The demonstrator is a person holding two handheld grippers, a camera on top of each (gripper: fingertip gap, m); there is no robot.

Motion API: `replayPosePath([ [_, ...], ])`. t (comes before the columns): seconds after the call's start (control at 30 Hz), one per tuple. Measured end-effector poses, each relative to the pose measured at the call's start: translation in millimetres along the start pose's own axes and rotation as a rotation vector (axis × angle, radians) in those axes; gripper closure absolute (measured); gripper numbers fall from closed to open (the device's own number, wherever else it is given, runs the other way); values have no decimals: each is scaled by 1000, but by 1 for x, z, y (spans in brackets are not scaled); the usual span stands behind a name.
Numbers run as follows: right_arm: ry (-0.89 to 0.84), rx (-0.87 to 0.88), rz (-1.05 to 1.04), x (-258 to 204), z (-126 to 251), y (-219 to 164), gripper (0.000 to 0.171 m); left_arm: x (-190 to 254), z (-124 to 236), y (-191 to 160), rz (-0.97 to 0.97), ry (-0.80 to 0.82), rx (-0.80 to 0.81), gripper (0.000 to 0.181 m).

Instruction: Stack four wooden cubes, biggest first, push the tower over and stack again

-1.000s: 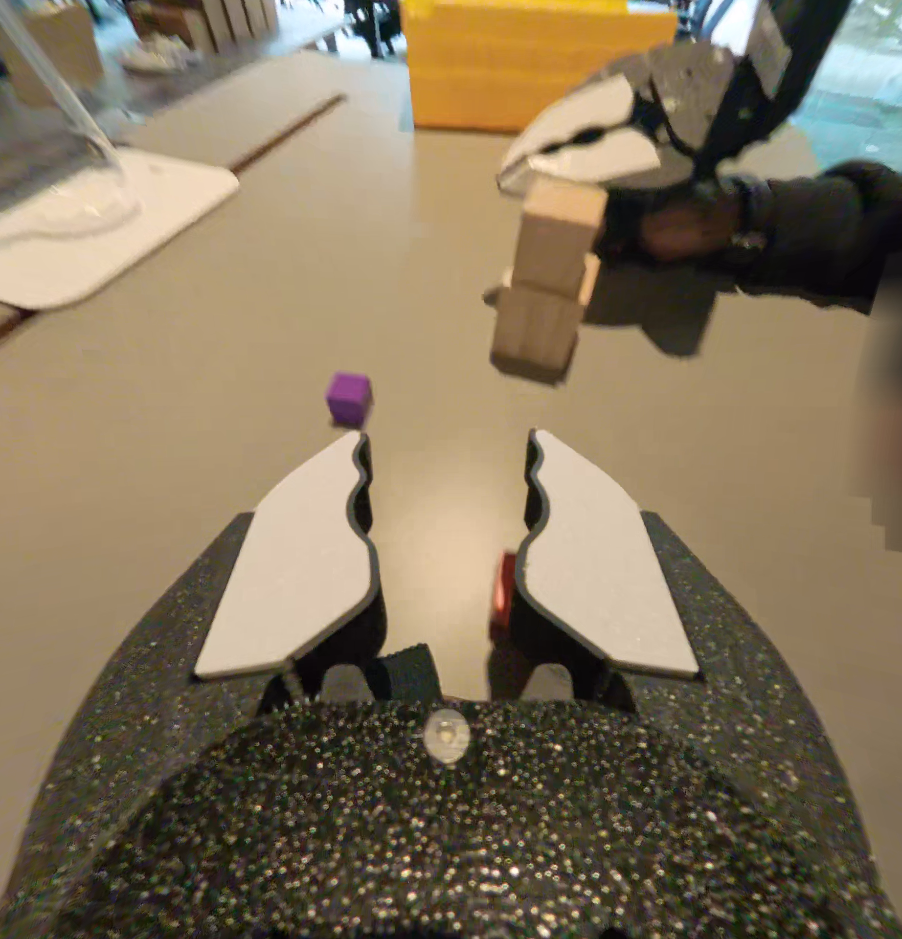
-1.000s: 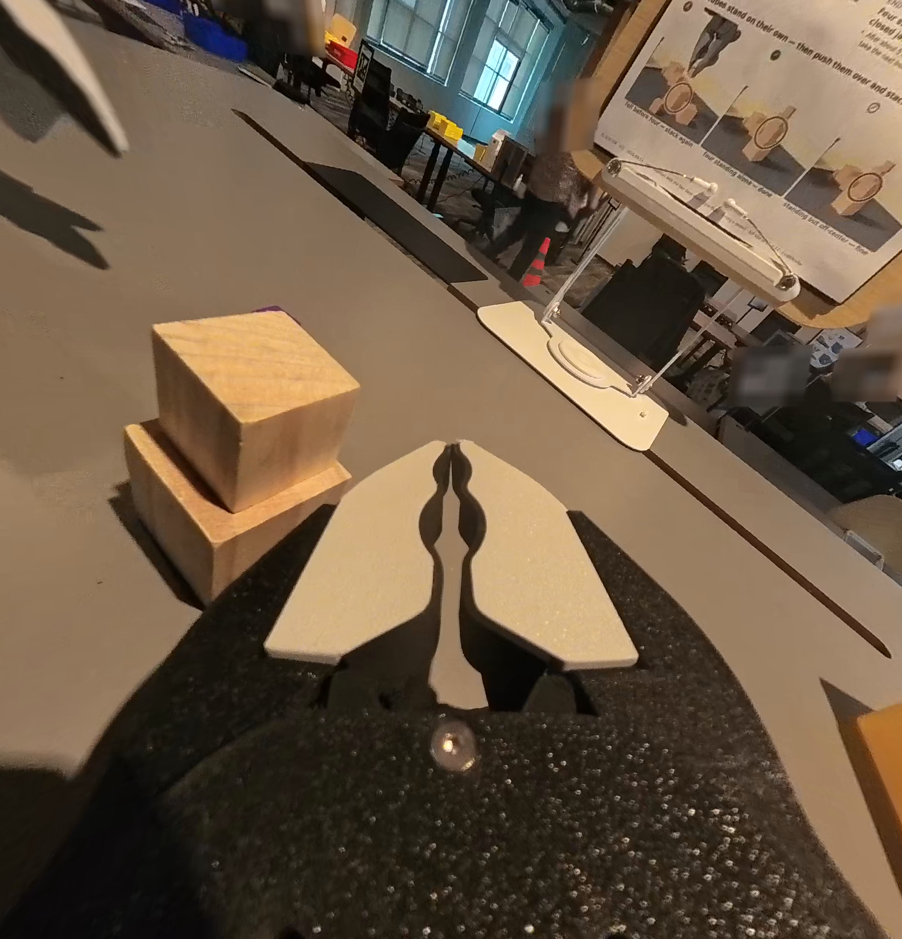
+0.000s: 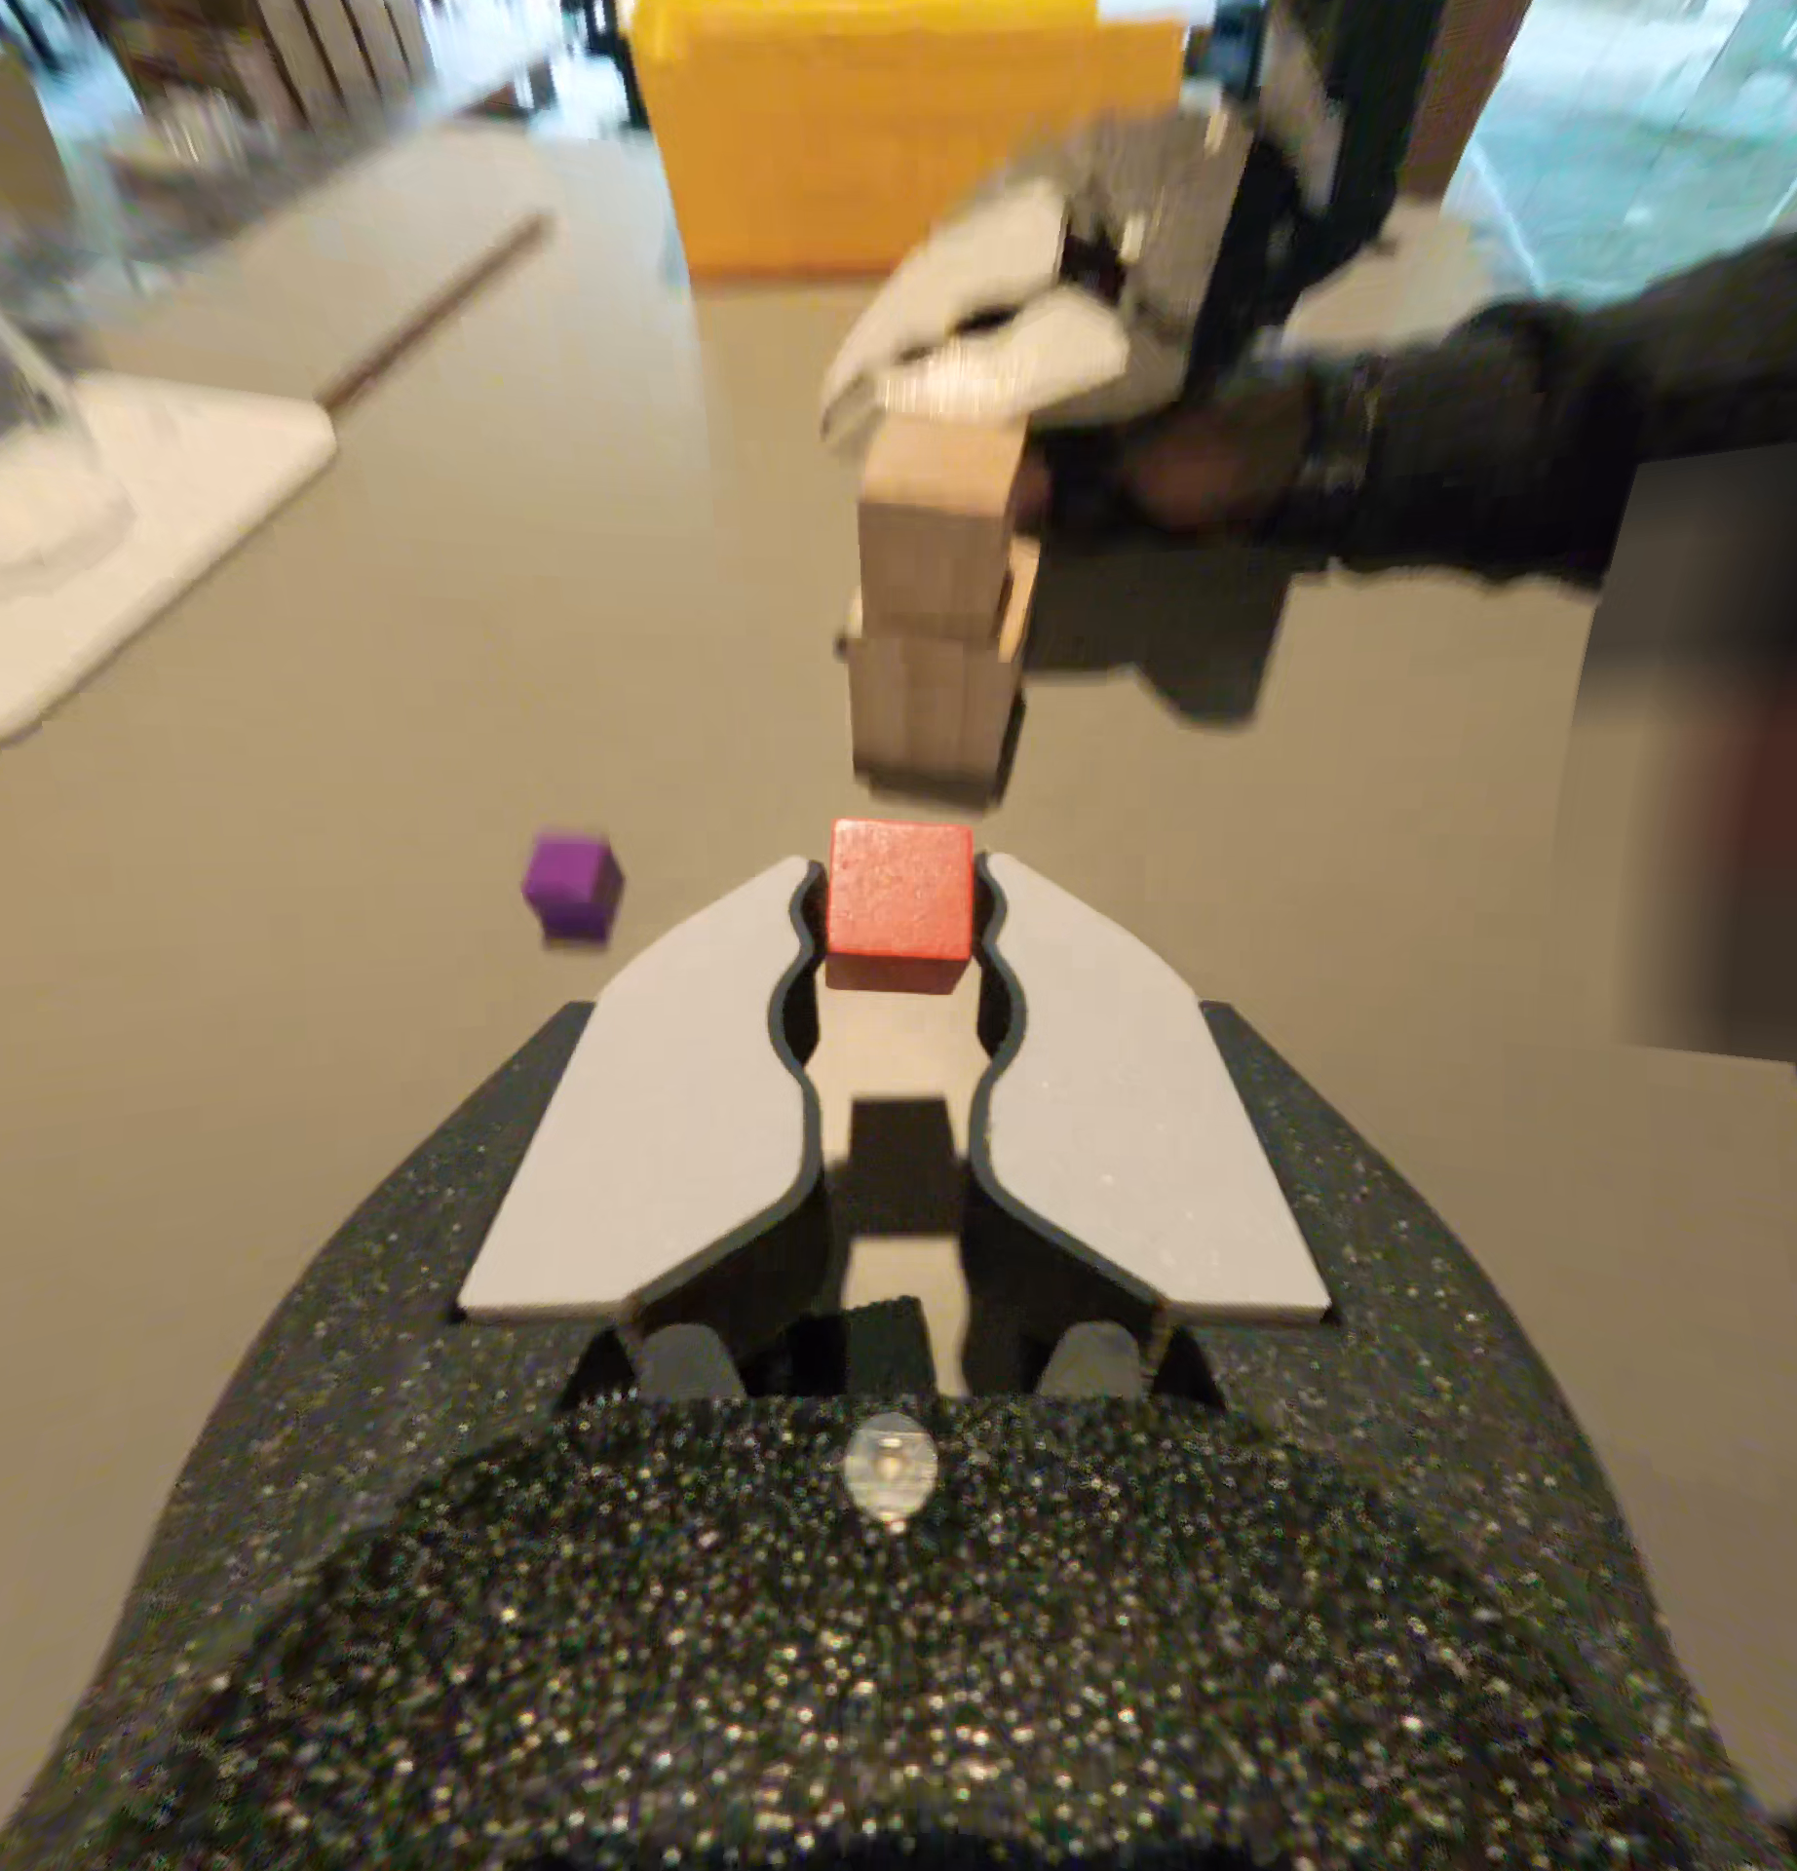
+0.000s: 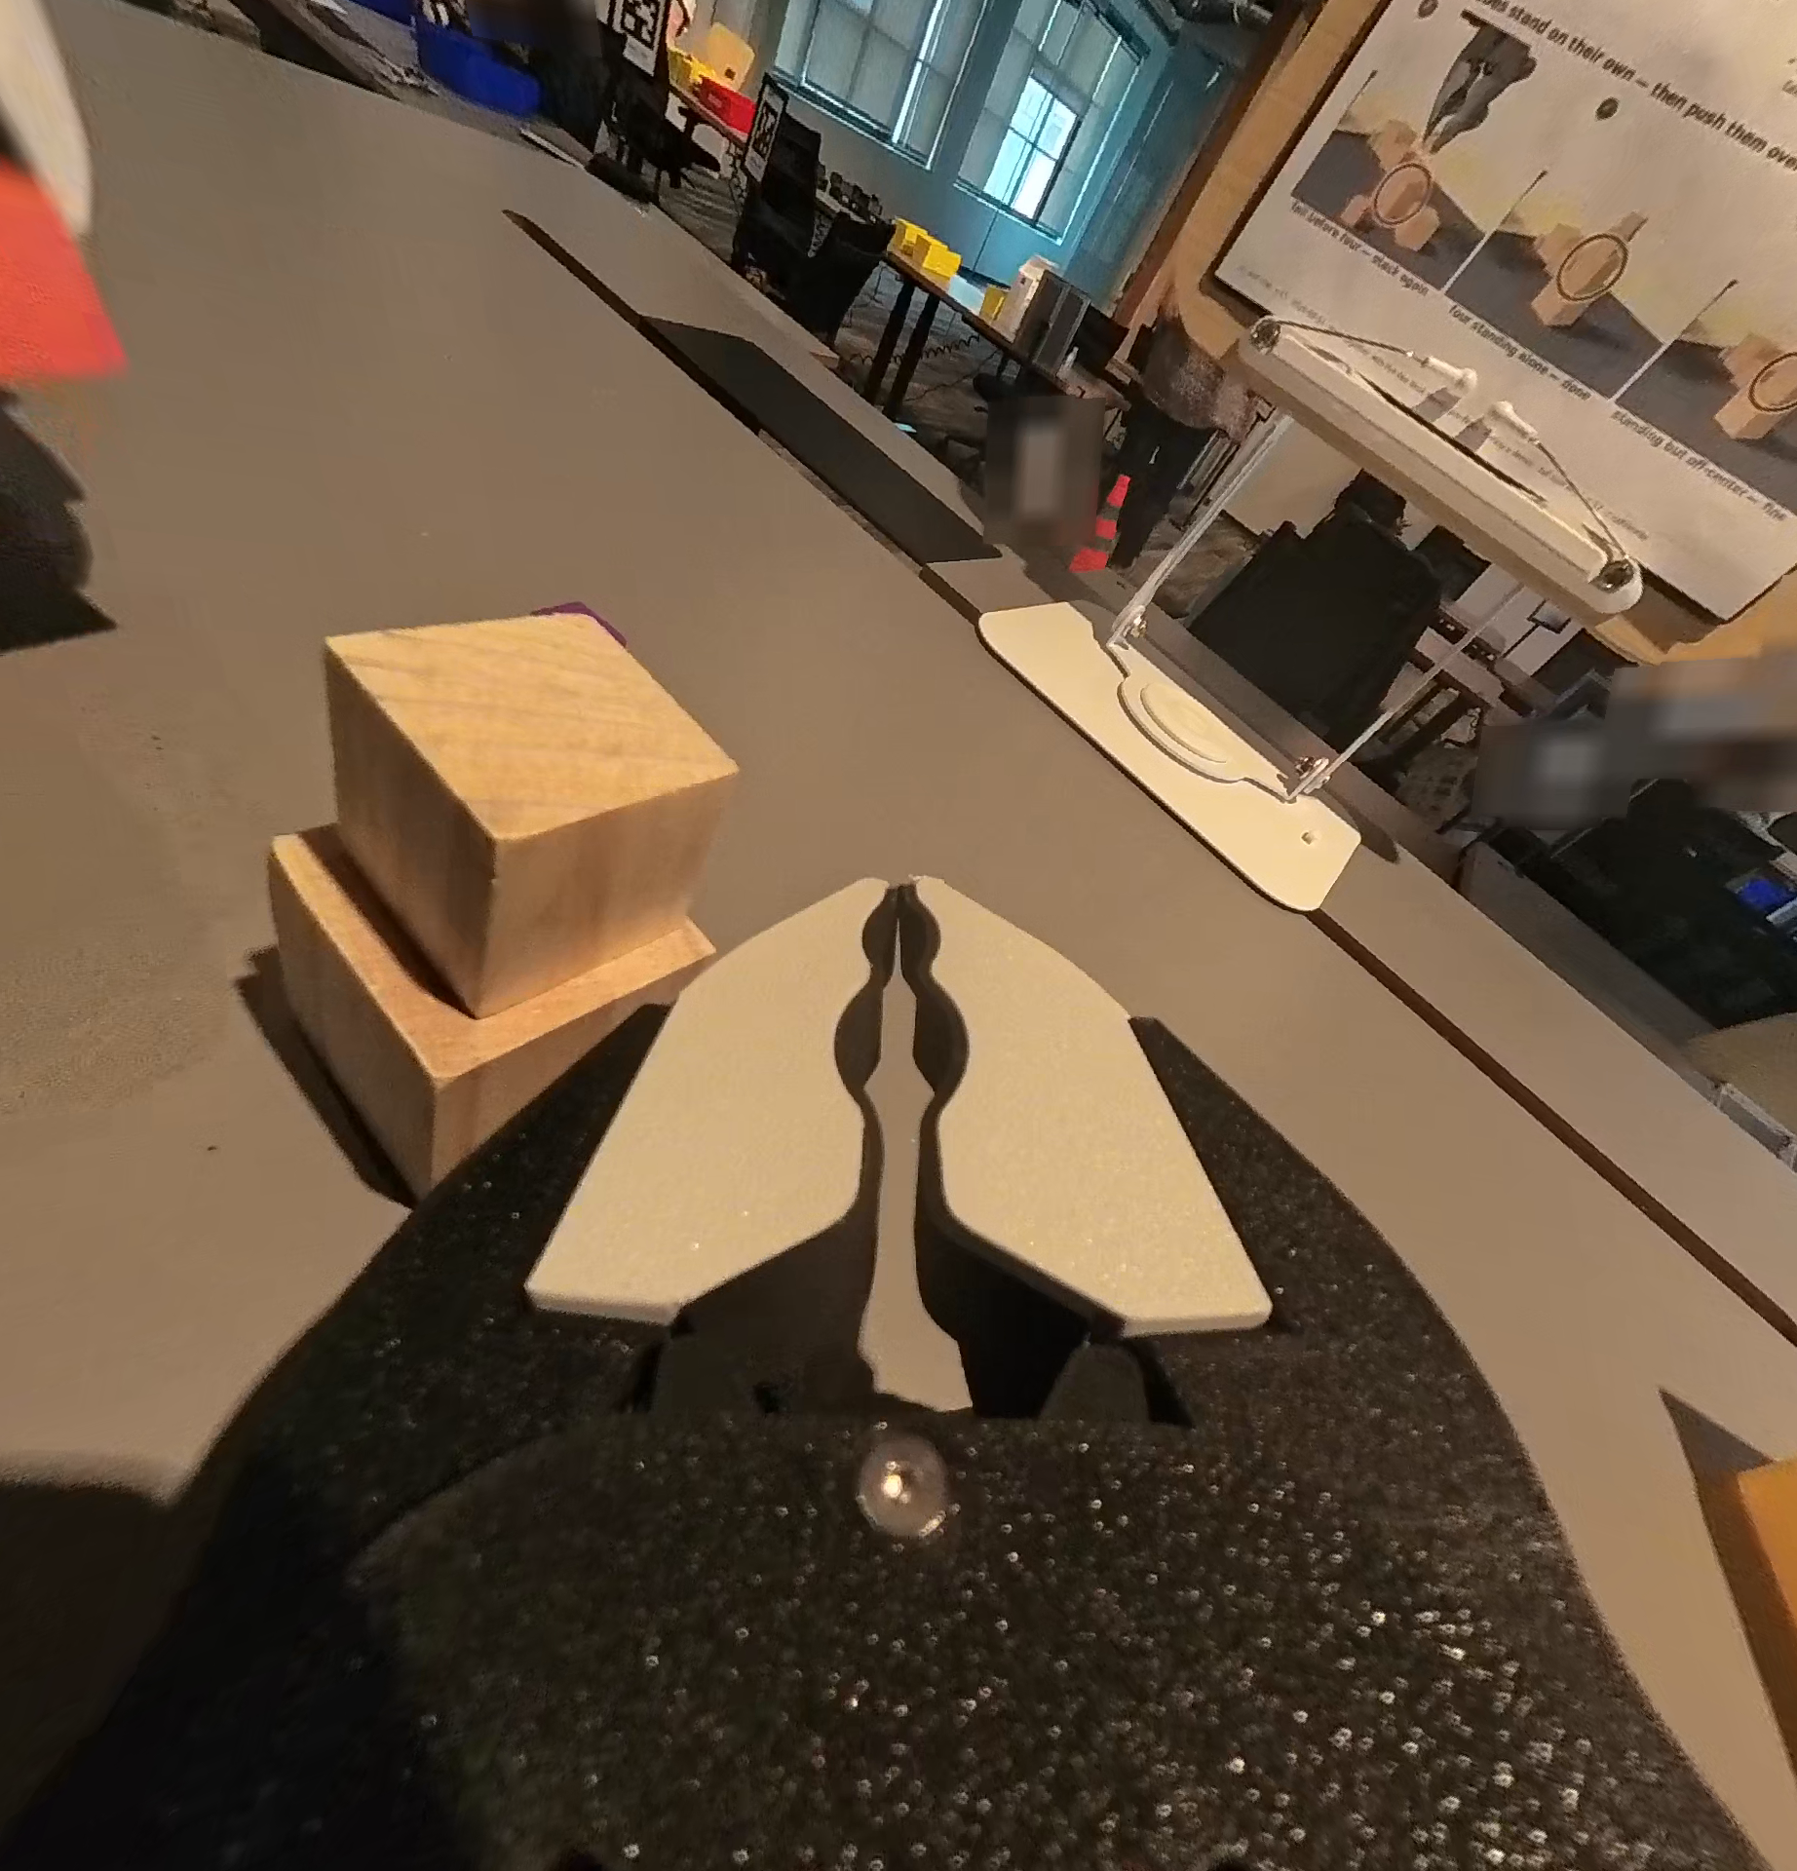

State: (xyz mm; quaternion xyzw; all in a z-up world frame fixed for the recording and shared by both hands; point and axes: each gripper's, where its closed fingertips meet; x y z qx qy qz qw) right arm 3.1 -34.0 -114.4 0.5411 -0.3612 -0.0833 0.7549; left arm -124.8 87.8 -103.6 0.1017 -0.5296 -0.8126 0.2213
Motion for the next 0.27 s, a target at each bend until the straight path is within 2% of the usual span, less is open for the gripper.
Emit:
replayPosePath([
  [0.1,-3,3,-3,1,0,0,171,-2,-18,56,-69,15,24,155],
  [0.17,-7,7,-10,2,1,1,171,5,-34,86,-114,-36,3,155],
  [0.27,-12,11,-21,4,1,2,171,14,-60,113,-172,-122,-67,155],
])
Point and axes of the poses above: each gripper's, where its closed fingertips meet, z back along the fingers, y out of its top, x = y × z across the jaws, and after that the axes turned 9 degrees about -y, right-handed
